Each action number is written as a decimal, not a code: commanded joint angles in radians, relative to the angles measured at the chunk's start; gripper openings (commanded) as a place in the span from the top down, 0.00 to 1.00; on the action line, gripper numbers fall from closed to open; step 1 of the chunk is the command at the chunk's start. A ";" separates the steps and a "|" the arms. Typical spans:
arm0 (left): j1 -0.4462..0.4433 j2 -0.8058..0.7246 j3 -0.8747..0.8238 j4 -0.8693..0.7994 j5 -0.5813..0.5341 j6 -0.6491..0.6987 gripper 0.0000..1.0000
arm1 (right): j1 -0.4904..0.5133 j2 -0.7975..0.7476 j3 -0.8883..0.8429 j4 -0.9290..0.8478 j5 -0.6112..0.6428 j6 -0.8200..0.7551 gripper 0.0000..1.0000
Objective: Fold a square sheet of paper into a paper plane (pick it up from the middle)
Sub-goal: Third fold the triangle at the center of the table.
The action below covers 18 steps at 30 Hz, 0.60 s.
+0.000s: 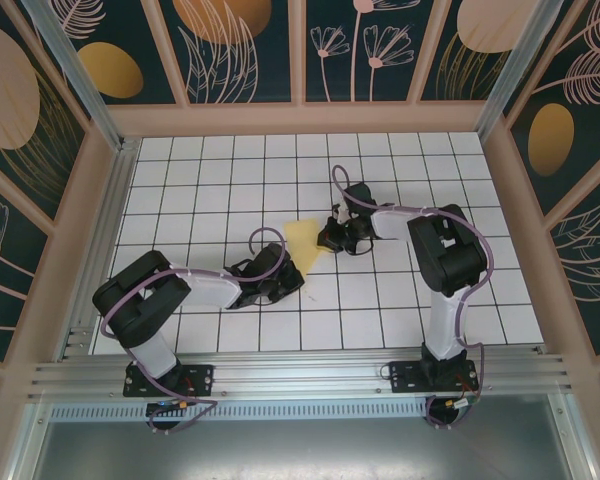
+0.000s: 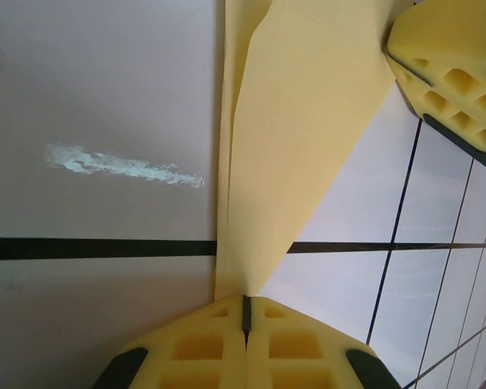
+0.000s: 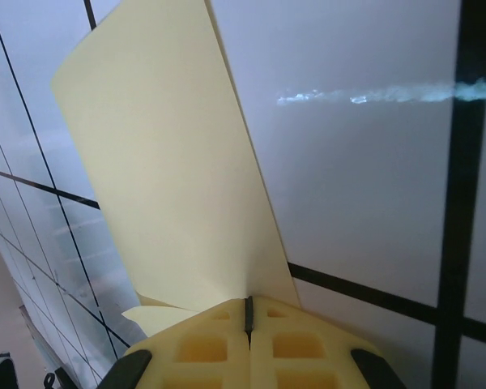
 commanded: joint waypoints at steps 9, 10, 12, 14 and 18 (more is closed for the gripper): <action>-0.002 -0.078 0.046 -0.130 0.012 0.045 0.97 | -0.024 0.020 0.022 -0.045 0.054 -0.045 1.00; -0.002 -0.091 0.052 -0.112 0.010 0.045 0.96 | -0.023 0.018 0.020 -0.043 0.053 -0.040 1.00; -0.002 -0.101 0.060 -0.079 -0.001 0.043 0.94 | -0.022 0.012 0.015 -0.040 0.051 -0.031 1.00; -0.002 -0.100 0.066 -0.065 -0.039 0.041 0.92 | -0.020 0.006 0.010 -0.038 0.047 -0.020 1.00; -0.001 -0.037 0.103 -0.055 -0.071 0.044 0.92 | -0.016 0.002 0.014 -0.038 0.037 -0.002 1.00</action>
